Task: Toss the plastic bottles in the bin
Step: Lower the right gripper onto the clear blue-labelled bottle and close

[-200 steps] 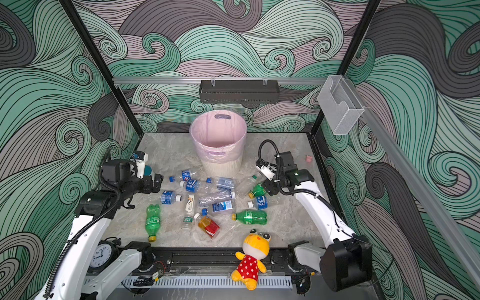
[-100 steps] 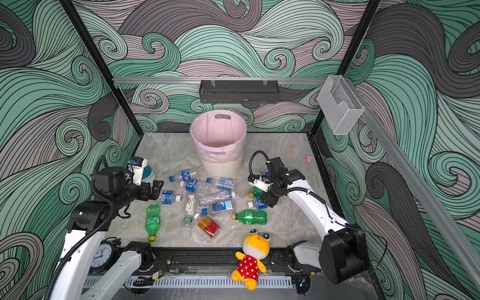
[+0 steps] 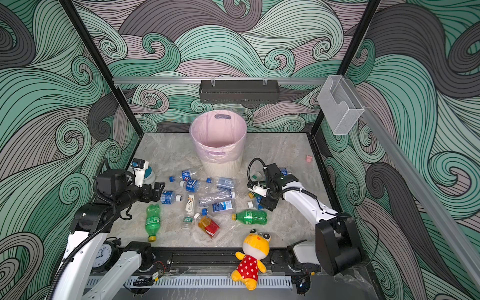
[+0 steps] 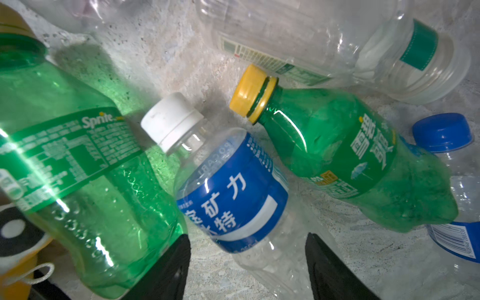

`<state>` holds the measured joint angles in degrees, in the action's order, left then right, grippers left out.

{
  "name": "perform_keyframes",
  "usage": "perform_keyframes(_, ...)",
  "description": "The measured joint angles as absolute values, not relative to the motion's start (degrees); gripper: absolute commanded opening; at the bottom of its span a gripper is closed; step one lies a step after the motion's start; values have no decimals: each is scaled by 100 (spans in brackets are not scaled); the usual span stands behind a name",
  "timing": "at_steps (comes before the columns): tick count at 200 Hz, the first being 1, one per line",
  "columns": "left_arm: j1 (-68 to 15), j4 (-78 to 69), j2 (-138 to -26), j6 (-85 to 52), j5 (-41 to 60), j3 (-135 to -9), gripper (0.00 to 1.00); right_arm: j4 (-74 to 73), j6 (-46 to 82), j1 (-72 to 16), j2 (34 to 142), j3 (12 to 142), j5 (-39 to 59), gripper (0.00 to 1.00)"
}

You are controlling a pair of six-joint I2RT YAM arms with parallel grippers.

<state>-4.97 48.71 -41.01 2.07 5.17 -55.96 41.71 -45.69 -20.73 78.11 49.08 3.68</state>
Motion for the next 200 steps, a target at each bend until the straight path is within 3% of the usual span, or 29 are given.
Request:
perform_keyframes(151,-497,4836,-3798,185,513,-5356,99,3997,-4541,-2209,8936,5002,318,77)
perform_keyframes(168,-497,4838,-3800,167,510,-5238,99,3990,-4495,-2248,9039,5002,311,74)
perform_keyframes(200,-497,4836,-3802,84,502,-5120,99,3990,-4379,-2290,9078,5011,285,60)
